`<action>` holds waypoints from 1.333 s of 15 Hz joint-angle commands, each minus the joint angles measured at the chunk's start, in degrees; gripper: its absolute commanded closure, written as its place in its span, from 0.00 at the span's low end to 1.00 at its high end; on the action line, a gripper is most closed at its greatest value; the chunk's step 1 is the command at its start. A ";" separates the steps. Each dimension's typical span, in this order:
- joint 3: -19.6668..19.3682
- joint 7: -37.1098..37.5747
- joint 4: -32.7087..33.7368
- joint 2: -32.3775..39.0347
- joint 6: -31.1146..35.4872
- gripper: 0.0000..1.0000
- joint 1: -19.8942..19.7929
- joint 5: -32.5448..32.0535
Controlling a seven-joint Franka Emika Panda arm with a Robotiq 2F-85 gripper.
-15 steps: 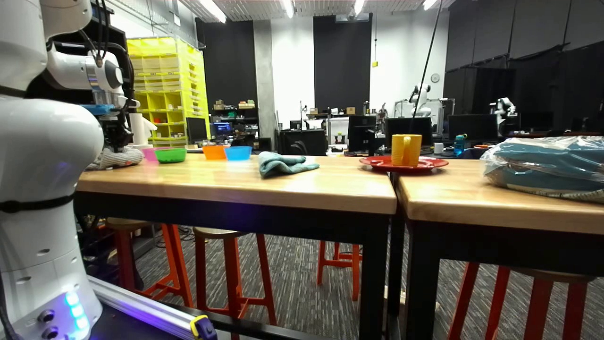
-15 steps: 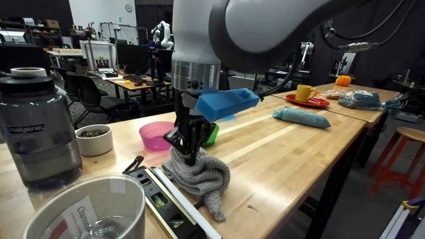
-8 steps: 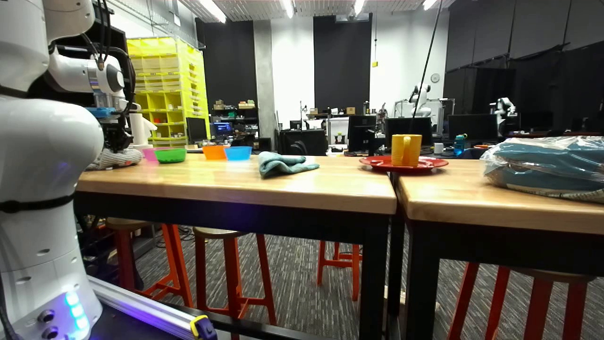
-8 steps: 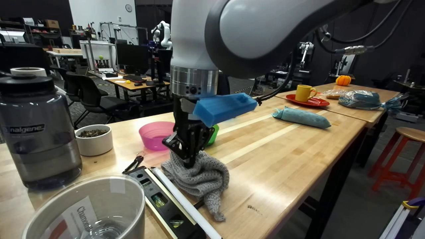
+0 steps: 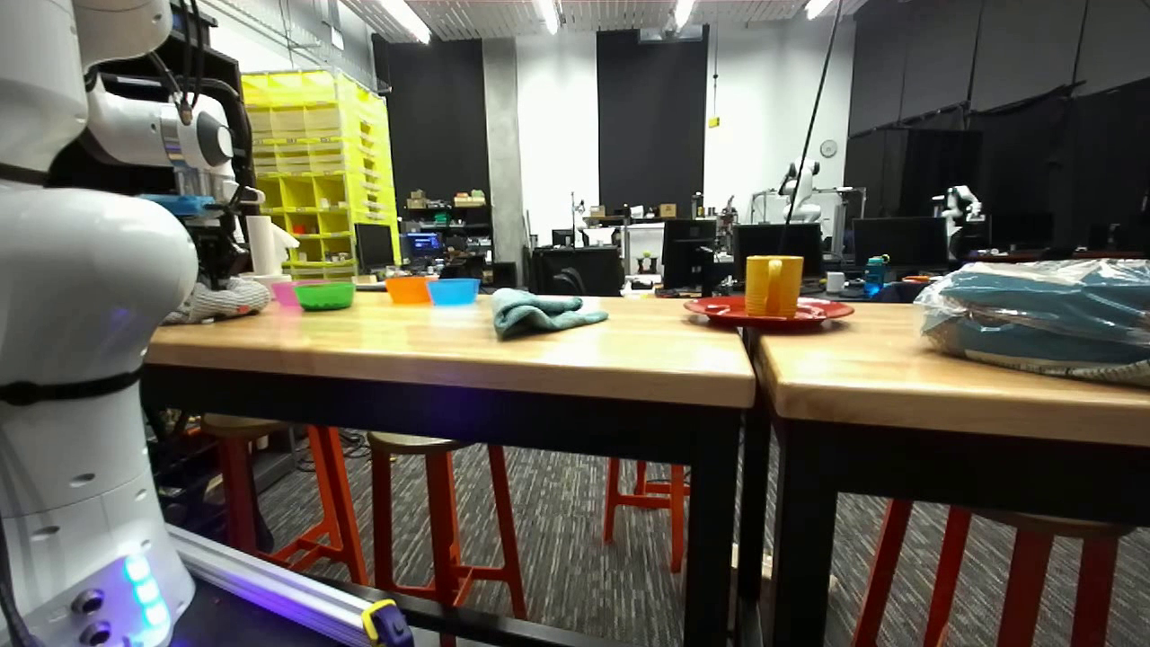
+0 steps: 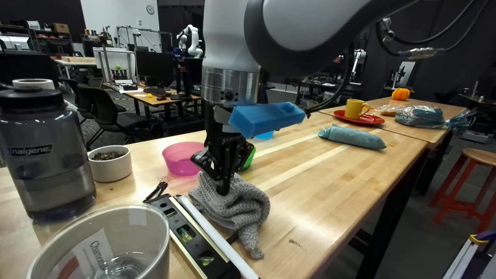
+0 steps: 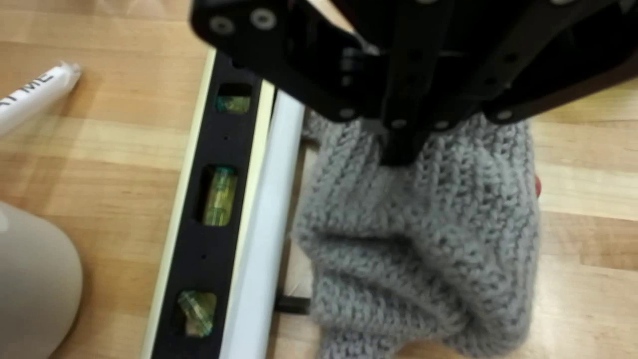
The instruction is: Fold the grey cotton cloth
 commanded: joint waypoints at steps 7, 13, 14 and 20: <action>-0.63 -3.88 -6.28 -12.31 -3.28 0.74 -1.08 5.74; -2.37 -7.85 -10.97 -20.56 -5.45 0.44 -2.88 8.98; -2.92 -8.76 -11.89 -21.98 -5.87 0.36 -3.24 9.46; -7.02 -13.13 -17.38 -29.67 -7.90 0.01 -5.92 10.57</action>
